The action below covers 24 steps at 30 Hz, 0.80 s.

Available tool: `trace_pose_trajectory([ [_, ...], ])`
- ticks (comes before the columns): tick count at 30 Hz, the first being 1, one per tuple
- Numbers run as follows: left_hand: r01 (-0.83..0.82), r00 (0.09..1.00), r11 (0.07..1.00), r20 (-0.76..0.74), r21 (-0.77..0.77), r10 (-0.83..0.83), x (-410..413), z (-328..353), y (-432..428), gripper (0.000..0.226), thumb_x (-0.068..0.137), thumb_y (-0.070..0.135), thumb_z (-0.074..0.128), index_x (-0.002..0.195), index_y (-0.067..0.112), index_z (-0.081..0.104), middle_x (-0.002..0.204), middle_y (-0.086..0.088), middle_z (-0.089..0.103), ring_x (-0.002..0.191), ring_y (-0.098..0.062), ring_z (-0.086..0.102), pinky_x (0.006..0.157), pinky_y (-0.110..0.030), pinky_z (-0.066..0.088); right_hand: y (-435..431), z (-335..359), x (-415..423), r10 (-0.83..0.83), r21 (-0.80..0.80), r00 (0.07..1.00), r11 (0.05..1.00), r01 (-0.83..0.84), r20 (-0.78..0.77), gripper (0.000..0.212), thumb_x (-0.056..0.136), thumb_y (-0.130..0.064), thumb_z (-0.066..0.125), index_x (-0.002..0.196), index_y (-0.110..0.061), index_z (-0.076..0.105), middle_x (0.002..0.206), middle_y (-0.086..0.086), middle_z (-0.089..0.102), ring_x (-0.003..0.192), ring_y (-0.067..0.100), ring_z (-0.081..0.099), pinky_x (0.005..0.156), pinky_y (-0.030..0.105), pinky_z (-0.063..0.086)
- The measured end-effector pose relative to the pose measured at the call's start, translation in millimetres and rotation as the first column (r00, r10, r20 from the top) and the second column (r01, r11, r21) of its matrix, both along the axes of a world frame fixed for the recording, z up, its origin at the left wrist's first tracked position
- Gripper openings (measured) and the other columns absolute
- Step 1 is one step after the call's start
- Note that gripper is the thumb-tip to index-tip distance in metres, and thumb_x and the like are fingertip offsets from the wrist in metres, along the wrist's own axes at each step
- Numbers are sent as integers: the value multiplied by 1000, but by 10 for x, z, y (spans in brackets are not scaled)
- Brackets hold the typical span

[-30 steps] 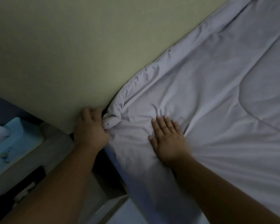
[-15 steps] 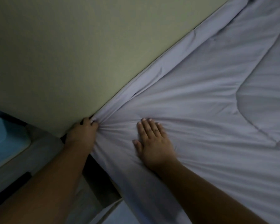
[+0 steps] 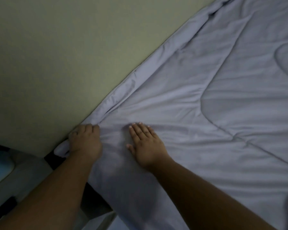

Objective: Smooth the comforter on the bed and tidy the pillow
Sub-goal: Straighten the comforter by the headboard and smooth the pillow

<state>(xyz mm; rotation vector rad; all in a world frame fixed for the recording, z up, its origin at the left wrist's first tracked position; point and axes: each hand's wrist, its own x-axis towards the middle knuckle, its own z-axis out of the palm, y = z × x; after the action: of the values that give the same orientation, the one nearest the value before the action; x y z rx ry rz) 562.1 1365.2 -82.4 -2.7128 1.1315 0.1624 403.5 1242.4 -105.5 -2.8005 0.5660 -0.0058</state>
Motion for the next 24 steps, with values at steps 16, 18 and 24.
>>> trace_pose_trajectory([
  [16, 325, 946, 935, 35, -142, -324, -2708, 886, -2184, 63, 96, 49, 30, 151, 22, 14, 161, 0, 9, 146, -30, 12, 119, -47, 8, -1810, 1041, -2921, -424, -47, 903, 903, 427, 69, 63, 100, -49, 18, 151, -15, 4, 161, 3, 2, 147, 18, -6, 118, 36, -6],
  [18, 367, 928, 913, 9, -180, -372, -3246, 960, -2529, 63, 96, 49, 30, 151, 23, 13, 161, 1, 8, 146, -29, 11, 120, -45, 7, -2068, 1146, -3487, -484, -59, 872, 871, 488, 68, 64, 99, -50, 19, 151, -15, 6, 160, 3, 4, 147, 18, -5, 118, 36, -6],
  [24, 497, 850, 822, -34, -278, -526, -4838, 1032, -3445, 61, 97, 47, 30, 151, 23, 14, 161, 0, 9, 146, -28, 12, 120, -43, 8, -2742, 1258, -5119, -691, -130, 717, 706, 696, 89, 63, 98, -49, 26, 150, -14, 16, 160, 4, 13, 147, 21, 3, 118, 39, -1],
])
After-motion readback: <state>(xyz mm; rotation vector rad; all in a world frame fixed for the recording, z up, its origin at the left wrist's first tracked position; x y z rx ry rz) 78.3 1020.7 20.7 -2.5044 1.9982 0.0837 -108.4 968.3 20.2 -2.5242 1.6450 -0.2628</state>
